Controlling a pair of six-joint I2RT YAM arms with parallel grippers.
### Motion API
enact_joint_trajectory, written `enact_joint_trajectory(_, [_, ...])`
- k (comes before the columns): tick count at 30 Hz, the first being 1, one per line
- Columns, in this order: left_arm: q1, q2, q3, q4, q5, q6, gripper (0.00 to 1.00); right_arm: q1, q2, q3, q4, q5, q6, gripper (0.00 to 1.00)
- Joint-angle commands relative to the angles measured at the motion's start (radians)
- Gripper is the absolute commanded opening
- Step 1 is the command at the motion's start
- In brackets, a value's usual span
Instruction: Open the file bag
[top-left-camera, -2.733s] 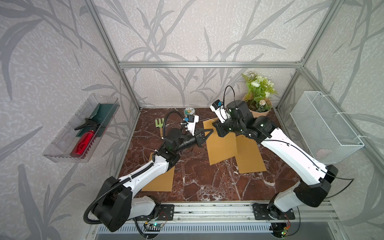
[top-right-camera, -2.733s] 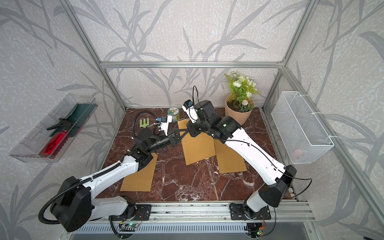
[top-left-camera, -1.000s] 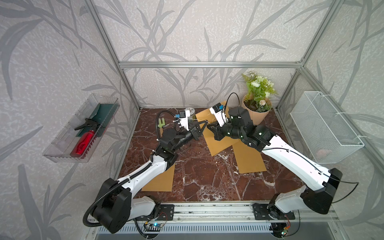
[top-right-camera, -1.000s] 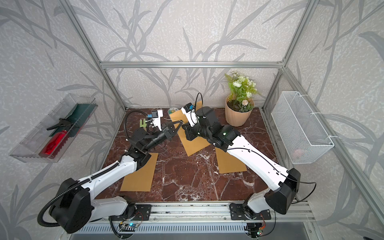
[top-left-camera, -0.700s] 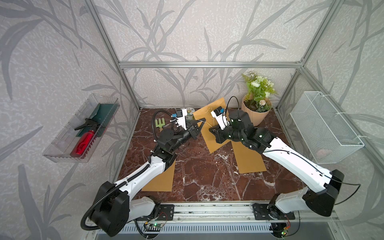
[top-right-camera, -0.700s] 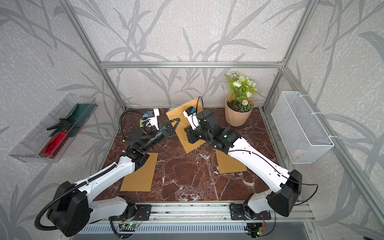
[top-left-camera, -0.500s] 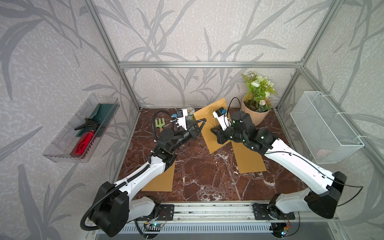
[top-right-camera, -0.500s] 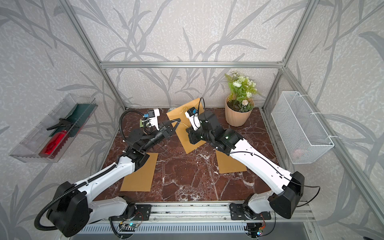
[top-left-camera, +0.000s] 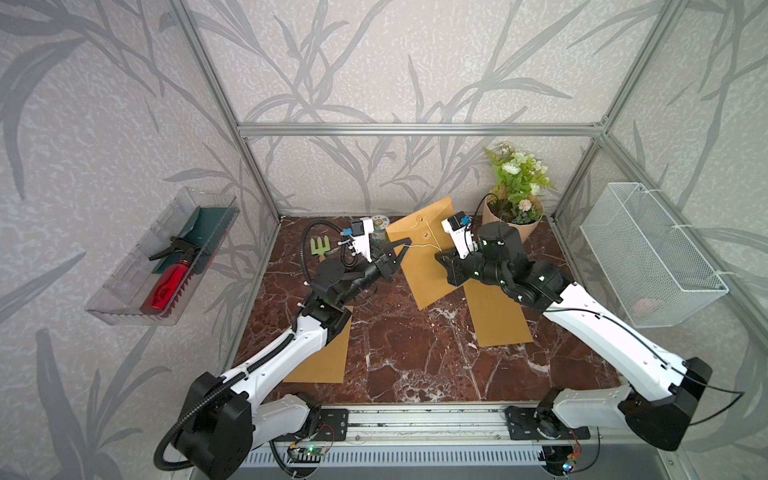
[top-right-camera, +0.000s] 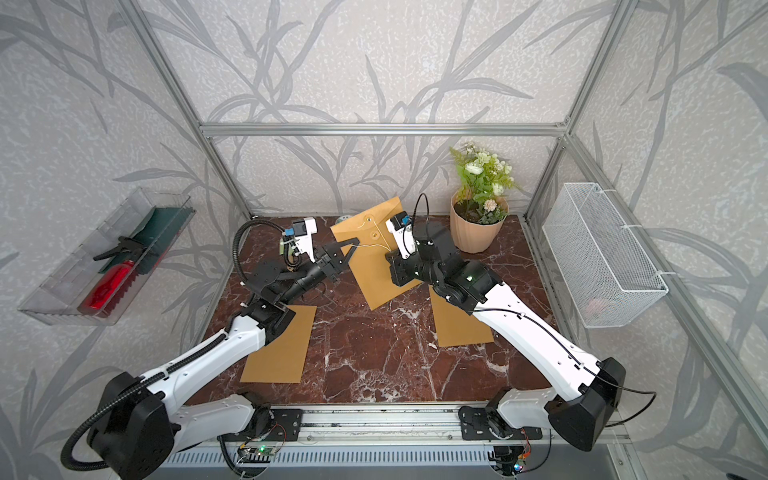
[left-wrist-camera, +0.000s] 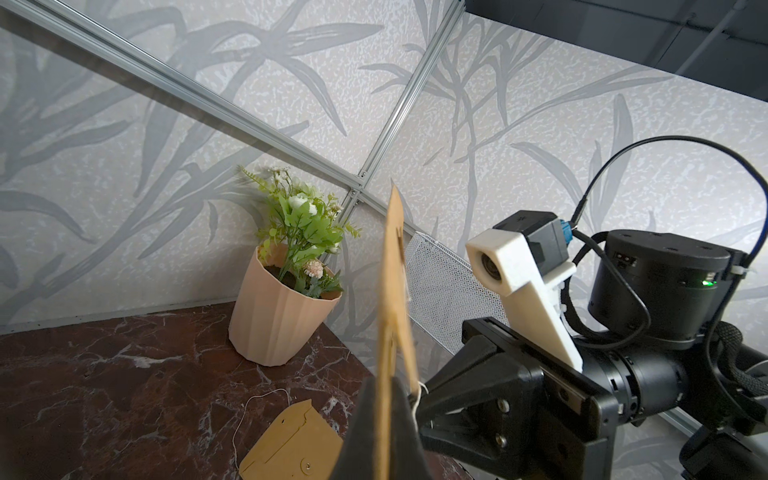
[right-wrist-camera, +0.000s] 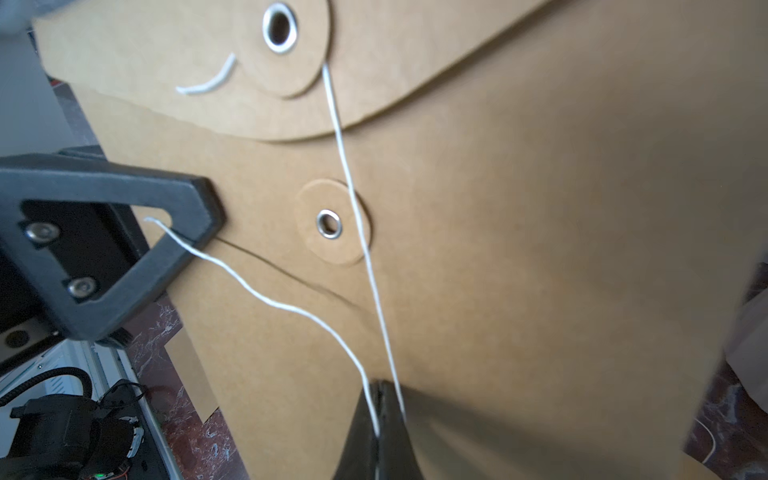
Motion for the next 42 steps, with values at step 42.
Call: enact_joint_trajectory(42, [0.013, -0.155, -0.004, -0.361, -0.117, 0.35, 0.0, -0.15, -0.187, -0.074, -0.181, 0.018, -0.078, 0.32])
